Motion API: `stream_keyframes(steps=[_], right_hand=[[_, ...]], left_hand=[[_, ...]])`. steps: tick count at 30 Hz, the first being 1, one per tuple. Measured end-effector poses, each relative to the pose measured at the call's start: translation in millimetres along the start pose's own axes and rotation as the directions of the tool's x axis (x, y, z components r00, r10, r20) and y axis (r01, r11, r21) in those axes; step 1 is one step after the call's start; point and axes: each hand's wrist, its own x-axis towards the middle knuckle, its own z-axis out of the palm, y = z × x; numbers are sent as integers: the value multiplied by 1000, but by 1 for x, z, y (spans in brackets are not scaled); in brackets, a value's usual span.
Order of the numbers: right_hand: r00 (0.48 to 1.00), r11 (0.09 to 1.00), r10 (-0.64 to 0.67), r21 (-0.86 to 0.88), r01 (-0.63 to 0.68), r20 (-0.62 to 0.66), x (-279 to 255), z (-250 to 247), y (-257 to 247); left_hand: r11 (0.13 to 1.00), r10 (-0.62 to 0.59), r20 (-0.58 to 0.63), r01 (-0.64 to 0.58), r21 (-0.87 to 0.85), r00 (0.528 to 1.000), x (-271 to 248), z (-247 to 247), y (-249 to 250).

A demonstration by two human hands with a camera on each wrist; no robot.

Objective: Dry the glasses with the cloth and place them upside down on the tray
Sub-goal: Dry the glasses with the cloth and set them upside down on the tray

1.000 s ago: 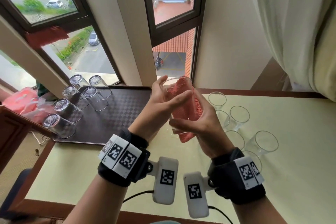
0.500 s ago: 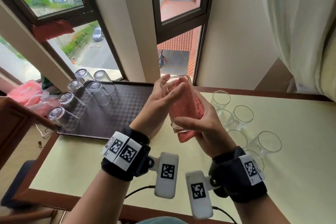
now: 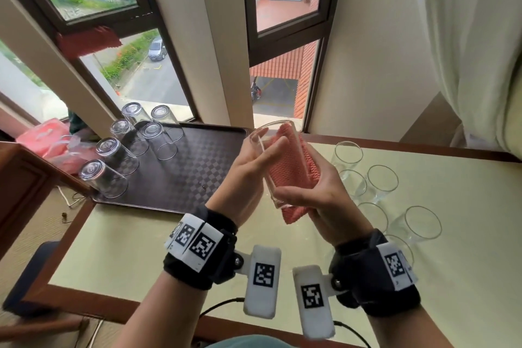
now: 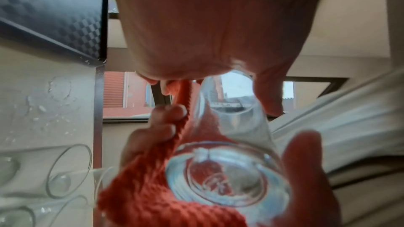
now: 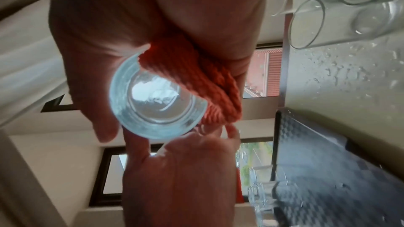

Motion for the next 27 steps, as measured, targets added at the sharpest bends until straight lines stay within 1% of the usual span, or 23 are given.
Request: stream_keyframes(steps=[1,3,4,6,7,8,9,10,11,13,14,15,16,17,18,20,22,23,24,25,26,27], right_hand=[[1000,998,17,63,-18,22,-1,-2,-1],[999,998,23,60,-24,25,0,-3,-3],[1000,1000,11,4,-11,-12,2,-1,-5],[990,981,-68,-187,44,-123,4,2,-6],[981,955,-126,-287,79,-150,6,4,-5],[974,926,-173,-361,109,-149,7,5,-5],[970,910,-196,-395,127,-140,8,7,-4],[972,914,-194,-384,130,-131,8,7,-3],[979,935,-168,-333,120,-119,8,7,-4],[995,988,-83,-132,75,-56,4,8,-9],[999,998,-49,-27,49,-16,2,7,-10],[1000,999,-24,47,24,14,1,4,-9],[1000,997,-11,73,9,27,0,2,-9],[1000,998,-7,60,6,15,0,1,-8],[999,1000,-15,2,15,-28,0,1,-8],[988,979,-82,-199,55,-129,3,0,-6],[977,915,-160,-392,94,-138,6,1,-1],[977,899,-167,-427,96,-131,7,2,1],[982,912,-142,-401,81,-125,7,3,3],[989,946,-90,-321,47,-120,7,5,2],[995,978,-25,-210,4,-97,6,7,-1],[998,994,26,-103,-31,-51,5,9,-3]], left_hand=[[1000,2,28,-1,-15,1000,-1,-2,2],[1000,13,42,-12,-24,999,-2,-6,5],[1000,15,14,-14,-16,1000,0,-8,6],[999,30,-33,-29,17,999,2,-8,6],[998,48,-26,-47,50,998,3,-5,6],[996,53,-2,-53,78,999,3,-2,5],[994,56,14,-57,93,998,2,1,4],[993,60,13,-61,100,998,1,3,5],[993,69,5,-69,95,998,1,4,5],[995,81,25,-82,63,996,0,4,8],[995,77,47,-80,53,996,-2,3,10],[996,71,59,-74,48,996,-3,0,9],[997,64,60,-66,42,996,-3,-2,8],[998,55,53,-56,32,997,-3,-5,8],[998,47,34,-48,30,998,-2,-7,8],[999,46,-27,-46,0,999,1,-8,8],[999,37,-29,-37,-1,999,2,-1,9],[1000,29,-46,-29,-2,999,3,2,8],[1000,29,-67,-29,-2,997,3,5,7],[1000,25,-83,-25,-7,996,3,7,7],[999,26,-79,-27,-19,997,3,7,7],[999,18,-48,-20,-39,999,1,6,8]])
